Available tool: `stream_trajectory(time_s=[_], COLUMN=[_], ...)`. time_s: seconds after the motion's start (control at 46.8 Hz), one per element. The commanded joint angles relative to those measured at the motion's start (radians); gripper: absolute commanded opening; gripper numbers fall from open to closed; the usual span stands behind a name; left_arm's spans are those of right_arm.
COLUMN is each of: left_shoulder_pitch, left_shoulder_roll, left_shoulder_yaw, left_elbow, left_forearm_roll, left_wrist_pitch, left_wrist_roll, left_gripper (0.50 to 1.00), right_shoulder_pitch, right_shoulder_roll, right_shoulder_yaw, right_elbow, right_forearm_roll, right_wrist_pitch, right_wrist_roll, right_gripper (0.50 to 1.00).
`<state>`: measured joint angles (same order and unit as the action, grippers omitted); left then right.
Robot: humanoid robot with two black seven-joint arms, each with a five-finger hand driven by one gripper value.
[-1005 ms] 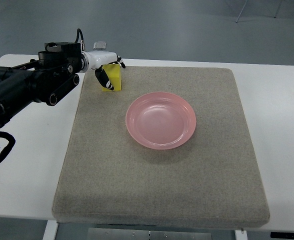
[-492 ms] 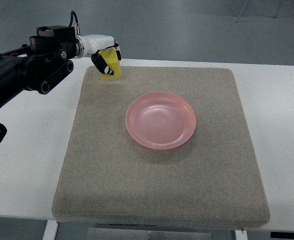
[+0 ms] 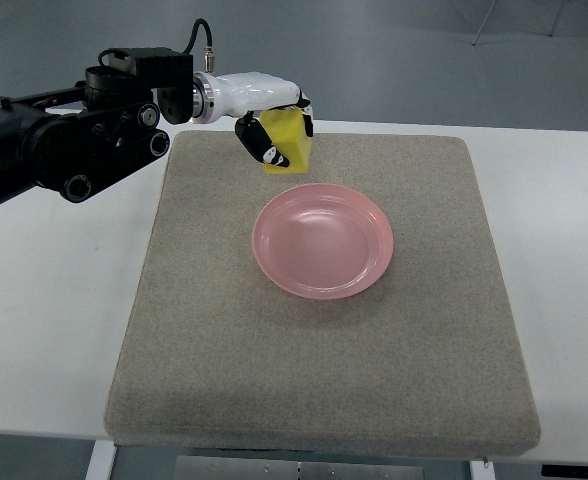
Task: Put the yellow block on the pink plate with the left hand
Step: 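Carry the yellow cube with the left hand onto the pink plate, then open the left hand fingers to release the cube on the plate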
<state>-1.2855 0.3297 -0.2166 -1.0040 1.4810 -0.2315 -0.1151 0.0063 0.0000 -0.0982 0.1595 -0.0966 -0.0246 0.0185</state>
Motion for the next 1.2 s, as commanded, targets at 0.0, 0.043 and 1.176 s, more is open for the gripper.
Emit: stream_trajectory(time_s=[0.0,0.043,1.176], left_shoulder_pitch=[0.005,0.008,0.106], left_shoulder_roll=[0.008,0.011,0.025], left_shoulder_yaw=[0.006,0.009,0.028], left_elbow=[-0.077,-0.116,-0.193], left_forearm_roll=[0.004,0.016,0.234], left_wrist_pitch=[-0.002,-0.003,0.012], left_wrist_roll=[0.000,0.000,-0.001], left_gripper=[0.500,0.500,0.994], right_shoulder_pitch=[0.000,0.000,0.000], right_shoulder_roll=[0.000,0.000,0.000], right_shoulder_yaw=[0.000,0.000,0.000], right_elbow=[0.000,0.000,0.000], right_forearm_roll=[0.000,0.000,0.000], right_wrist_pitch=[0.000,0.000,0.000], right_wrist_roll=[0.000,0.000,0.000], right_gripper=[0.924,0.924,0.924])
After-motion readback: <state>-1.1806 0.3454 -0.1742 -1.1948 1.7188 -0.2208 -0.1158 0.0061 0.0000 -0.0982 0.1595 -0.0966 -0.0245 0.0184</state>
